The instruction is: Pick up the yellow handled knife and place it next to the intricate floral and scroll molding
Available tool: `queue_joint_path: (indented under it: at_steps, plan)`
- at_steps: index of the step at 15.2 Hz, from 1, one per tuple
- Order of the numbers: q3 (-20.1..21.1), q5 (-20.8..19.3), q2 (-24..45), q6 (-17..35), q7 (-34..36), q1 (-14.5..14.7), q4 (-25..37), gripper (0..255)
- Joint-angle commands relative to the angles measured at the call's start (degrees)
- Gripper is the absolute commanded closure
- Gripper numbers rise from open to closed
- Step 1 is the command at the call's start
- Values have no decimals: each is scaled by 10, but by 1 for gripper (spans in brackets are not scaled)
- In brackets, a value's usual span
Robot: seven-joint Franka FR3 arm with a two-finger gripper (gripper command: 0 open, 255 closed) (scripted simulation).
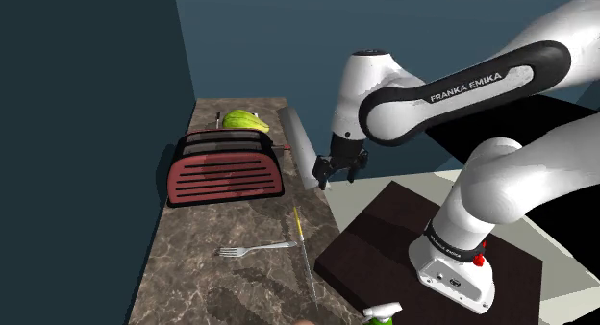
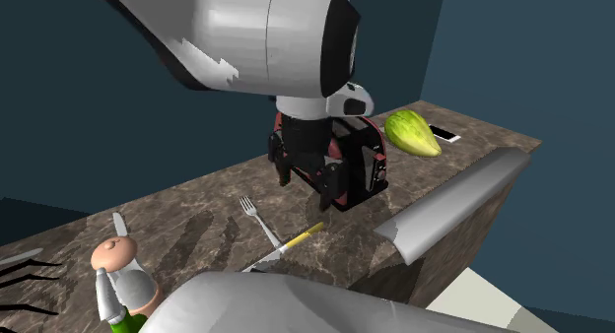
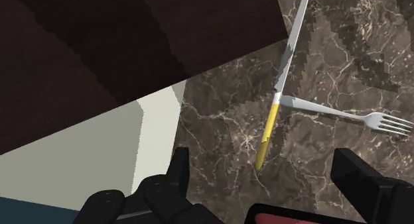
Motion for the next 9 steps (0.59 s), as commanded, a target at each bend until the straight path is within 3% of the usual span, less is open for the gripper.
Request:
queue_joint_path:
  at_steps: [1,6,9]
  plan:
    - [30,14,42,56,29,1,-10,0]
    - [113,18,178,196,118,-19,-9,0]
    - [173,-38,277,282,205,-64,3,0]
